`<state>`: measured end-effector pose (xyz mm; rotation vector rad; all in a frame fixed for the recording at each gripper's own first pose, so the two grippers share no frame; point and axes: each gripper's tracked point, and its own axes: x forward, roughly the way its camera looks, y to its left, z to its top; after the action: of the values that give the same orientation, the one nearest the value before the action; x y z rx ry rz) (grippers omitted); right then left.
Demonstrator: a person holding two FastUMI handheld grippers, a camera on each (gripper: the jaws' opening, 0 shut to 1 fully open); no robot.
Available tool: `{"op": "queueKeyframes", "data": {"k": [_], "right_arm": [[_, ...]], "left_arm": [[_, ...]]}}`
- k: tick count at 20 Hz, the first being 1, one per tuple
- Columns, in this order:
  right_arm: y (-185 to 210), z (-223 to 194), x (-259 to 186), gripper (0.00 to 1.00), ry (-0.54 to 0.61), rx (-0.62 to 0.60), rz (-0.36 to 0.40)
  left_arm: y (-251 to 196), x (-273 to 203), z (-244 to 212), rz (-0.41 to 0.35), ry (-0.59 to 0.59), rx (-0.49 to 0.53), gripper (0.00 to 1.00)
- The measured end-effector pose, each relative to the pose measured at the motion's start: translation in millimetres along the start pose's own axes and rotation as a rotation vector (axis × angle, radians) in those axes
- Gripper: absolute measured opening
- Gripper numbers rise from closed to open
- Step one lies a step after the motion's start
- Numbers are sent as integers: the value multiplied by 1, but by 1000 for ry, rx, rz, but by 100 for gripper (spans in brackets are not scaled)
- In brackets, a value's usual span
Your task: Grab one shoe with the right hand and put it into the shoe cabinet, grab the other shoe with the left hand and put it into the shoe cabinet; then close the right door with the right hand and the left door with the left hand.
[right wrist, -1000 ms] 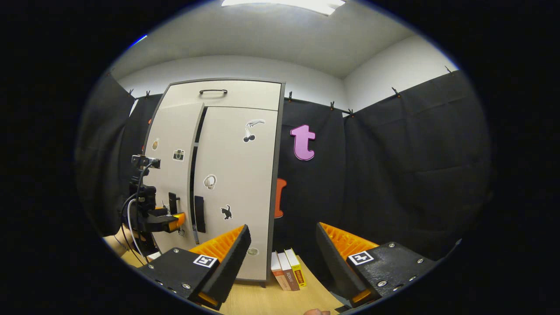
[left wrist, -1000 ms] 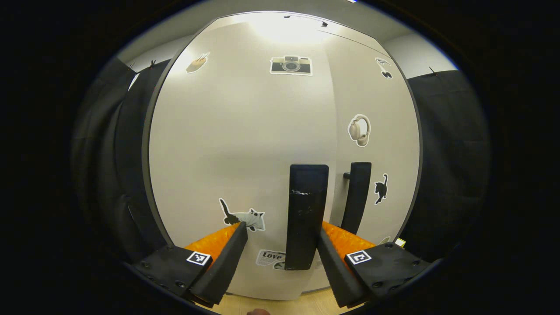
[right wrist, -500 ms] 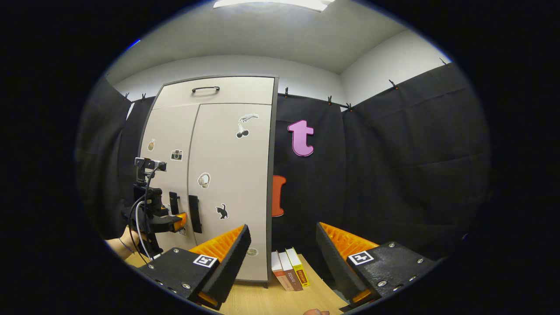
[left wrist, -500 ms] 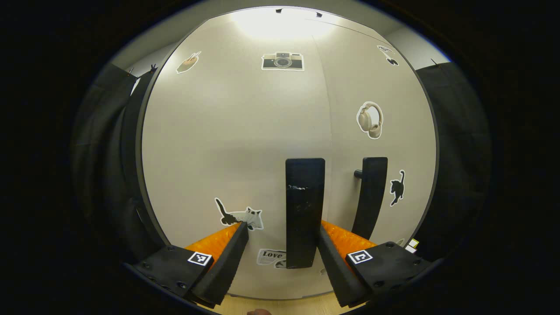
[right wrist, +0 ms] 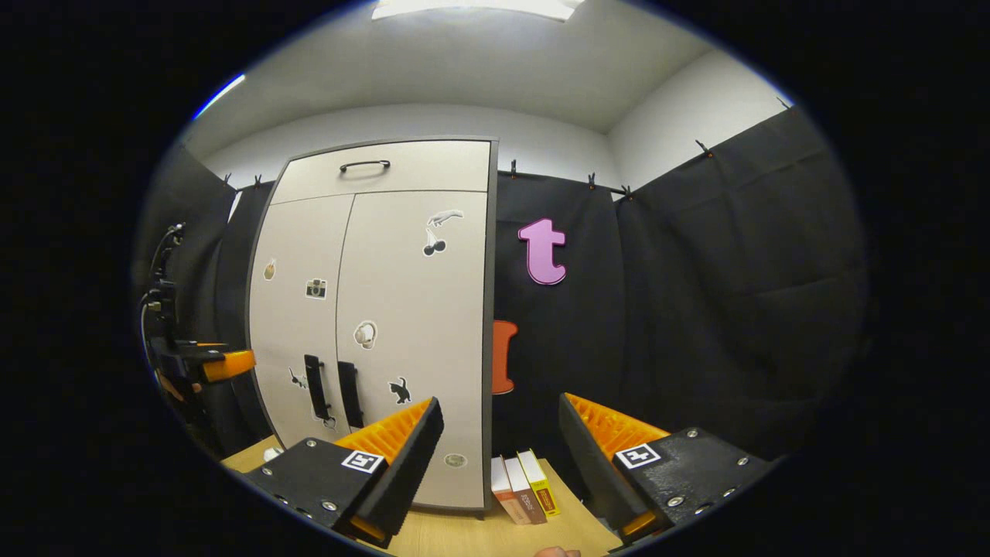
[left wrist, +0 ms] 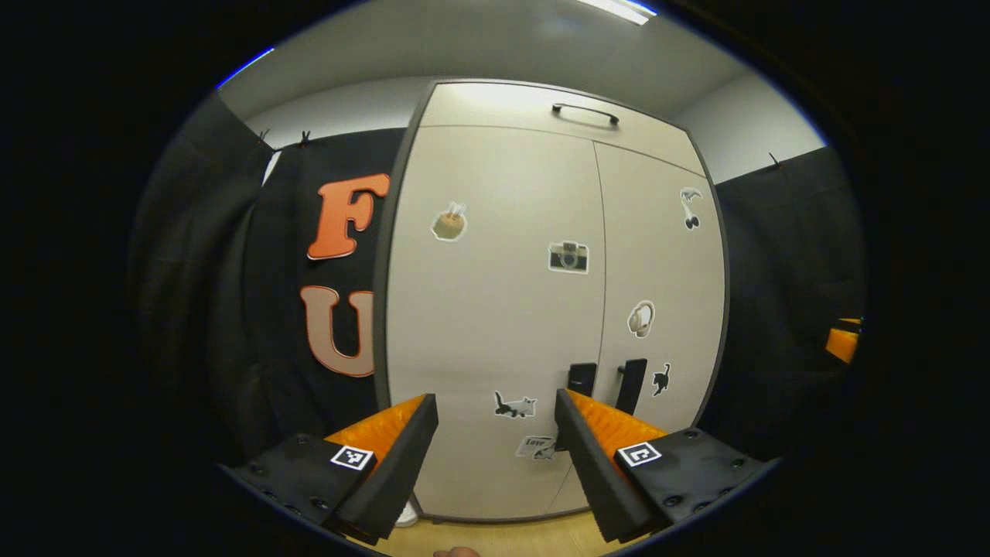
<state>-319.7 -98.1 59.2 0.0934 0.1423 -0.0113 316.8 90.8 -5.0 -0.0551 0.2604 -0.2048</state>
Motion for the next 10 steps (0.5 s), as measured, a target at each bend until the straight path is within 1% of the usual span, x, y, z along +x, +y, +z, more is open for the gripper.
{"op": "queueKeyframes", "data": {"k": [1, 2, 3, 4, 6, 10], "right_arm": [[4, 3, 2, 93, -7, -1, 11], [8, 7, 4, 93, -15, -4, 19], [13, 12, 6, 98, -24, -5, 25], [17, 16, 7, 98, -33, -5, 32], [28, 24, 10, 93, -51, -3, 47], [52, 32, 13, 93, -70, -13, 72]], "left_arm": [[14, -16, 11, 11, -9, -1, 99], [28, -30, 21, 28, -19, -1, 99], [48, -45, 31, 54, -23, 6, 98], [67, -61, 40, 87, -33, 17, 97], [96, -87, 68, 152, -55, 32, 98], [134, -126, 98, 222, -122, 45, 98]]}}
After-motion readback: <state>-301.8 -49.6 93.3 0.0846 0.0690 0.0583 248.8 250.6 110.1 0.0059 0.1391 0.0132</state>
